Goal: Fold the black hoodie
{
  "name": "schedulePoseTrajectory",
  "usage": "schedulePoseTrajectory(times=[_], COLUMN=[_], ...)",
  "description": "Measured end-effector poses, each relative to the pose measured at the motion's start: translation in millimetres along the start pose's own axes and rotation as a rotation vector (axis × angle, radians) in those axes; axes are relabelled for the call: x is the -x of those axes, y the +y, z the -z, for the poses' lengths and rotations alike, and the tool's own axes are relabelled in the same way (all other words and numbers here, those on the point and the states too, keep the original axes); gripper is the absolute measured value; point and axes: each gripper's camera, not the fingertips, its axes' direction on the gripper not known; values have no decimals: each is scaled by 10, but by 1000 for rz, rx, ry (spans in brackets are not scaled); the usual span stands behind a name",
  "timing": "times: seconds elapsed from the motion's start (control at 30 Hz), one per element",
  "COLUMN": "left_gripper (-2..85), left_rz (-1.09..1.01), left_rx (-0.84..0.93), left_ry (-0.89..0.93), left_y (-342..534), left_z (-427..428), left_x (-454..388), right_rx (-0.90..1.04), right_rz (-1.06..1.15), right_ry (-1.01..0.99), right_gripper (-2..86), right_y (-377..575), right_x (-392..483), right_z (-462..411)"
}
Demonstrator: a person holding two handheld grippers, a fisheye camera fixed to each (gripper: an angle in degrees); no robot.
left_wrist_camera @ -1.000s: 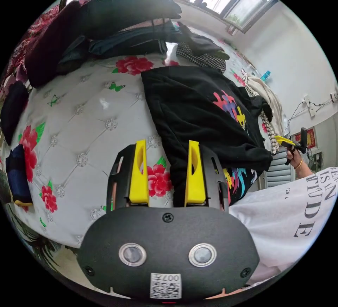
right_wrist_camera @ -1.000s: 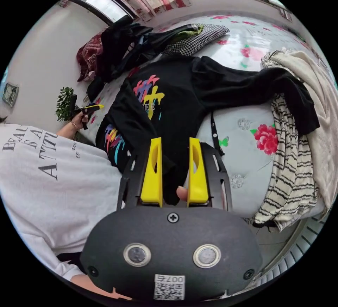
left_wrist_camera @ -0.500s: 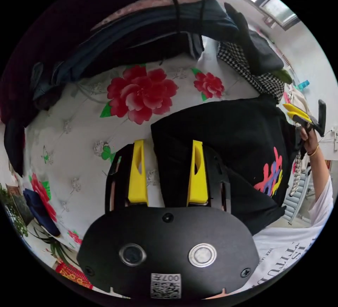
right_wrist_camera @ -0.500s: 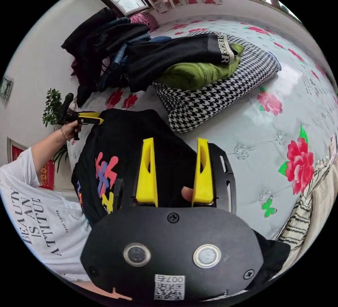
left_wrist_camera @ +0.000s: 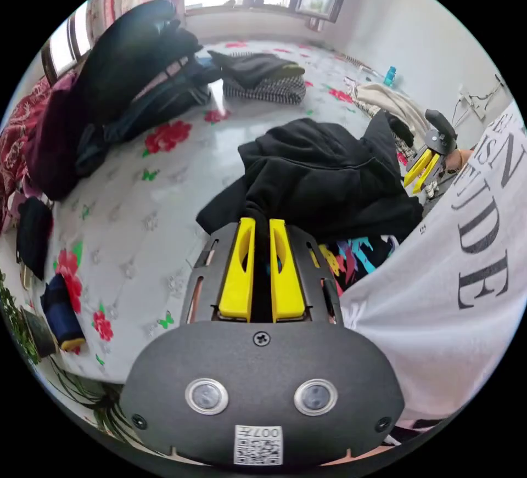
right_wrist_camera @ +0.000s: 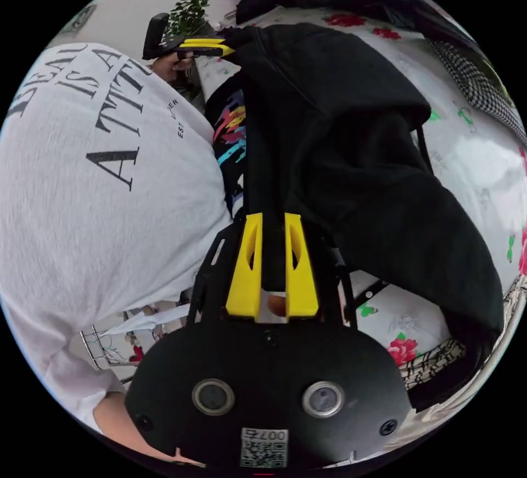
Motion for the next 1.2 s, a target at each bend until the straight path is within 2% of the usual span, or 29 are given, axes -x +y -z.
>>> schedulePoseTrajectory(times=[0.07, 0.13, 0.2, 0.27, 0.33, 0.4, 0.5, 0.57, 0.63, 0.7, 0.73, 0.77, 0.87, 0.9, 0.93, 0.97, 1.0, 1.1, 1.2], left_gripper=[45, 45, 45, 45, 45, 44, 44, 44, 43, 42, 42, 42, 48, 52, 54, 56, 53, 64, 90], left_rz=[56, 102, 115, 96, 76, 79, 102, 121, 137, 146, 147, 160, 262, 296, 316, 354, 420, 479, 475], left_rx=[59, 34, 8, -2, -4, -22, -41, -61, -90, -178, -209, -273, -350, -342, -323, -266, -194, -177, -148], left_ry=[34, 46, 66, 58, 49, 44, 38, 33, 31, 26, 23, 14, -85, -115, -123, -133, -136, -123, -96], left_y=[256, 330, 245, 182, 172, 232, 307, 308, 238, 3, -83, -289, -963, -1223, -1336, -1505, -1575, -1334, -890], left_z=[-120, -106, -59, -12, 38, 114, 215, 300, 398, 559, 598, 666, 624, 460, 347, 92, -118, -209, -244], left_x=[-64, -37, 47, 63, 43, 15, 5, 30, 101, 277, 334, 466, 826, 975, 1060, 1225, 1387, 1517, 1423], right_rx=[33, -118, -473, -617, -602, -498, -367, -383, -459, -631, -679, -776, -918, -977, -991, -906, -782, -690, -741], right_rz=[-54, -100, -189, -315, -403, -476, -502, -426, -277, -51, 0, 75, 83, -70, -161, -293, -345, -269, -275], right_ry=[-36, -28, -14, -53, -101, -187, -390, -415, -281, 19, 103, 276, 751, 902, 951, 974, 903, 662, 586], right_gripper=[87, 99, 113, 124, 130, 125, 91, 71, 54, 35, 30, 19, 9, 9, 10, 15, 23, 51, 60], right_y=[50, 53, 86, -36, -347, -870, -1337, -1450, -1502, -1437, -1402, -1332, -1373, -1456, -1499, -1613, -1695, -1498, -1104], right_x=[-57, -226, -625, -1135, -1685, -2318, -2718, -2644, -2260, -1462, -1250, -856, -360, -491, -614, -897, -1125, -1248, -1203], right_z=[-16, 421, 1153, 1444, 1449, 1171, 791, 1019, 1696, 2844, 3103, 3527, 3921, 3901, 3867, 3764, 3627, 3154, 2811])
